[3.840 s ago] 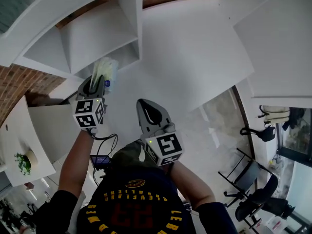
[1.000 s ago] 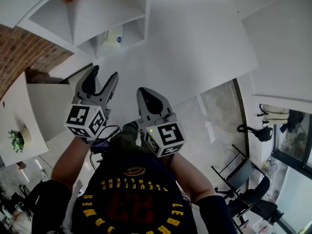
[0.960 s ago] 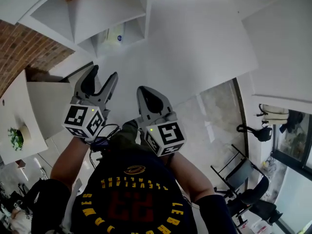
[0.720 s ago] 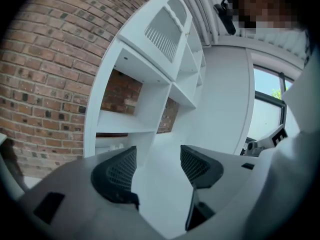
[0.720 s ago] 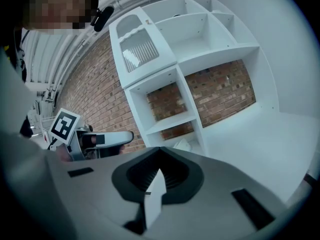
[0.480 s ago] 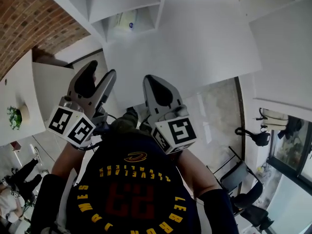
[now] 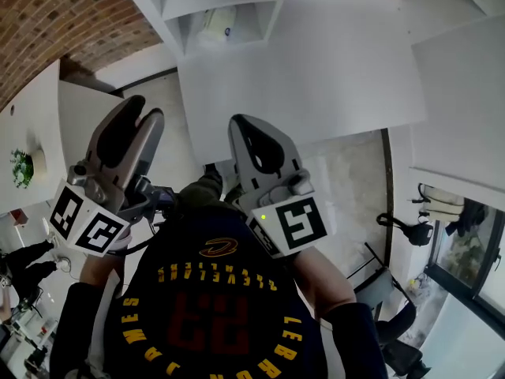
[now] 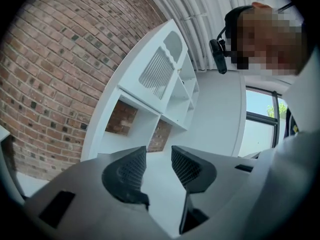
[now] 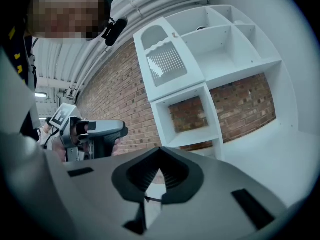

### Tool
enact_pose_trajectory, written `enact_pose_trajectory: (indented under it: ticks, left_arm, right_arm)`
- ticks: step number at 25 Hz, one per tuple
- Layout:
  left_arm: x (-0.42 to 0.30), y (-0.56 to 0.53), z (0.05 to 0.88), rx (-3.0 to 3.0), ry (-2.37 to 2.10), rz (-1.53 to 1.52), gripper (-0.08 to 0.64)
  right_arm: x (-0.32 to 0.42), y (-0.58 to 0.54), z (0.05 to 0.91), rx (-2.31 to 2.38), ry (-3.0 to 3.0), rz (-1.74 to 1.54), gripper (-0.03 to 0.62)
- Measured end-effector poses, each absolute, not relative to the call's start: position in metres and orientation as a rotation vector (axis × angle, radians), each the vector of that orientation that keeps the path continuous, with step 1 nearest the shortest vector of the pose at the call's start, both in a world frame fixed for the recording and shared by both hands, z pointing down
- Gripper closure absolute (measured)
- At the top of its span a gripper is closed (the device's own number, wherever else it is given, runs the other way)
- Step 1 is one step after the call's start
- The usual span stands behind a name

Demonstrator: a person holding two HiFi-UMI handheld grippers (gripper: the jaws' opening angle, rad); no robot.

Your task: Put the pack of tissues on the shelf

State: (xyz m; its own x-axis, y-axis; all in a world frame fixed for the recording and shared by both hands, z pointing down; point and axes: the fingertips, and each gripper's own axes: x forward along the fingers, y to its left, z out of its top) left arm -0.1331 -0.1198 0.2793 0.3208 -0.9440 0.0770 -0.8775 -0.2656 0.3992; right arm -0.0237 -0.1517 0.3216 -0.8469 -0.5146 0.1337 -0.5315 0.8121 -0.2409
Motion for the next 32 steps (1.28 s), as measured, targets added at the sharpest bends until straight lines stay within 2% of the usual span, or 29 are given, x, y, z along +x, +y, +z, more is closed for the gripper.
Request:
enact_pose_trajectory:
  ticks: [9, 32]
  left_arm:
    - [-0.131, -0.104, 0.268, 2.248, -1.622, -0.273, 0.557]
    - [-0.145, -0.106, 0.277, 2.205, -1.67, -0.267, 0.557]
  right_arm:
    - [-0.035, -0.136, 0.297, 0.808, -2.997, 0.344, 0.597]
    - [-0.05, -0.122, 0.31, 0.718, -2.964, 0.381, 0.597]
